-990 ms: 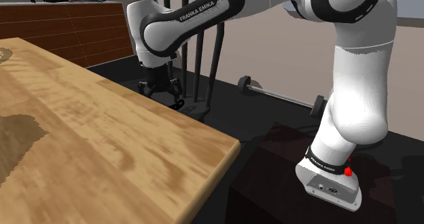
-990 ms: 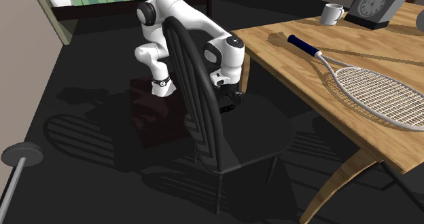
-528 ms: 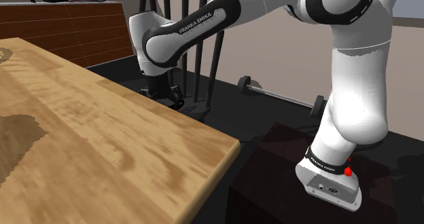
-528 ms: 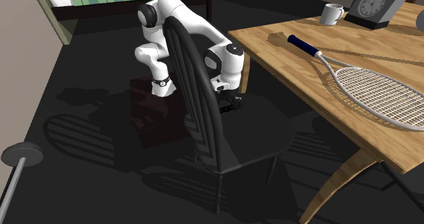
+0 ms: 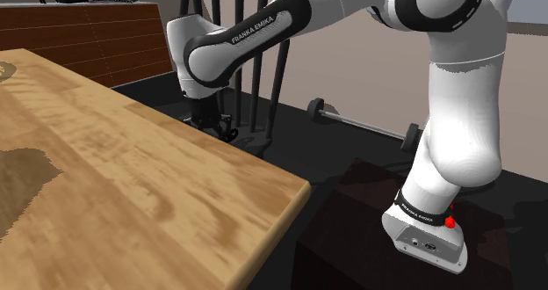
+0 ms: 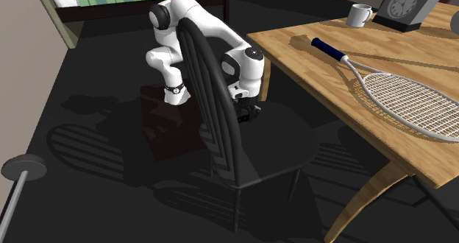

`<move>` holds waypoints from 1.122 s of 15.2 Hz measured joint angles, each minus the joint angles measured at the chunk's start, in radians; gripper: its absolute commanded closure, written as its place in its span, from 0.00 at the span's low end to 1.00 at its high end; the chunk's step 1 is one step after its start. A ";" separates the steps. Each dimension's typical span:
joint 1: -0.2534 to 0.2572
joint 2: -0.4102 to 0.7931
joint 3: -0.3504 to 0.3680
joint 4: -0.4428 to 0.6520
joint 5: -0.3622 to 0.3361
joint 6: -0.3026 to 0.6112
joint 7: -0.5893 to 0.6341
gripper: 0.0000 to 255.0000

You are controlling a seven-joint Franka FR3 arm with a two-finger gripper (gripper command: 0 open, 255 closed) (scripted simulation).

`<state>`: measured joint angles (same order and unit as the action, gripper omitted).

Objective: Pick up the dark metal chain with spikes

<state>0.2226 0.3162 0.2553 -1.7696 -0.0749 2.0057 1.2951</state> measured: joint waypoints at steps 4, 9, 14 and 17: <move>0.000 -0.005 0.001 0.008 0.002 -0.013 -0.001 1.00; 0.000 -0.023 0.003 0.049 0.007 -0.072 -0.003 1.00; -0.002 -0.042 0.004 0.091 0.013 -0.132 -0.008 1.00; -0.001 -0.049 0.006 0.121 0.016 -0.168 -0.009 1.00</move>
<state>0.2211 0.2672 0.2609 -1.6491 -0.0593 1.8375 1.2862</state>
